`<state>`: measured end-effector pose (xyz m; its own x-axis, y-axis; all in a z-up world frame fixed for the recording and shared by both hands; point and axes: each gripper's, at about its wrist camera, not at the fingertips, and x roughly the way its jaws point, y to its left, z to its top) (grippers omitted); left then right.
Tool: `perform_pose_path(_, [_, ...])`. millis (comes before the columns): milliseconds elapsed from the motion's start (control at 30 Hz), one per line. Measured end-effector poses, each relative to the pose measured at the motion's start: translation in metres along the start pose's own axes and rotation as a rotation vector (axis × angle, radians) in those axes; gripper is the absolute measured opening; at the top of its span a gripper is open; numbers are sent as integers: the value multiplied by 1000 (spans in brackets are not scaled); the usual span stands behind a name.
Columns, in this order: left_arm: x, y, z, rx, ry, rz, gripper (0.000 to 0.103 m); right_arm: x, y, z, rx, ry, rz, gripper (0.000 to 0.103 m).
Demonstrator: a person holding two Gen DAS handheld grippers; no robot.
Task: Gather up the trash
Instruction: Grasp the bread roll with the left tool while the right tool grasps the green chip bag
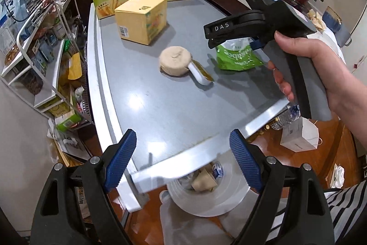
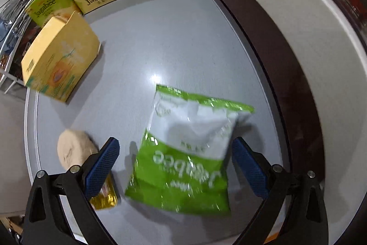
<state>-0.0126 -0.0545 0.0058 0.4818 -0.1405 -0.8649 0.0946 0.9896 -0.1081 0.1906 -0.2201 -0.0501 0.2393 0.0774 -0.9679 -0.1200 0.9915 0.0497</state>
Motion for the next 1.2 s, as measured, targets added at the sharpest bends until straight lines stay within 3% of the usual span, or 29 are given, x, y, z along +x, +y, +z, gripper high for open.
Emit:
perform_pose_path(233, [26,19,25,13,9,20,85,11,-2,1,-47,21,16,91])
perform_pose_path(433, [59,33,70,-44,-2,-48,84,11,-15,-9,-44,13,22,92])
perform_pose_path(500, [68,34,79,-66,1,-68,76,11,-16,-9,-53,9,26,92])
perform_pose_path(633, [87,34,94,-132,23,-104,69,11,-17,-10,-55,-1,19,92])
perform_pose_path(667, [90,33,95,-143,26,-105,64,8,-19,-15,-56,-3,16,92])
perform_pose_path(800, [104,28,98,-156,46,-109,61,2,-18,-26,-85,-5,-3,92])
perform_pose_path(867, [111,24,97,-127,58,-86,53,1,-17,-28,-102,-5,-13,92])
perform_pose_path(1133, [94,45,81,-105,62,-31,53,-8,-2,-38,-173,-20,23,89])
perform_pose_path(1200, [88,50,78,-107,56,-27,63,-10,6,-39,-193,-25,12,90])
